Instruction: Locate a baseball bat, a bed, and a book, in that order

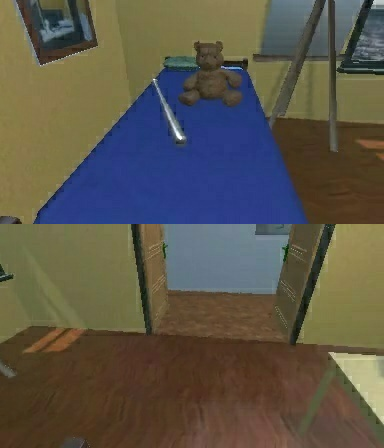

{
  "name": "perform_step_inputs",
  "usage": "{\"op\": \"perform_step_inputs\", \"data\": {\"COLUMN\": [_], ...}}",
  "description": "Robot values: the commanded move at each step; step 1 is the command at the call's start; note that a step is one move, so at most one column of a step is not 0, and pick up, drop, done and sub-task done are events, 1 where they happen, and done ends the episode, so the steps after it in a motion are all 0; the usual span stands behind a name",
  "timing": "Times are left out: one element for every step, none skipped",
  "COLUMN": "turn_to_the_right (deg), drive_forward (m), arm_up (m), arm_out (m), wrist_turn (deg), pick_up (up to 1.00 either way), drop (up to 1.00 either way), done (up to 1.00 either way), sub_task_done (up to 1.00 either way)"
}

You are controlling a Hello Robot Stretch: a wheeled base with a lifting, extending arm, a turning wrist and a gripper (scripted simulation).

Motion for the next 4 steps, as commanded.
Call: {"op": "perform_step_inputs", "data": {"turn_to_the_right": [0.0,-45.0,-45.0,-27.0], "drive_forward": [0.0,0.0,0.0,0.0], "arm_up": [0.0,0.0,0.0,0.0], "arm_out": [0.0,0.0,0.0,0.0], "wrist_turn": [0.0,0.0,0.0,0.0], "pick_up": [0.0,0.0,0.0,0.0], "drop": [0.0,0.0,0.0,0.0], "done": [0.0,0.0,0.0,0.0], "sub_task_done": [1.0,0.0,0.0,0.0]}}
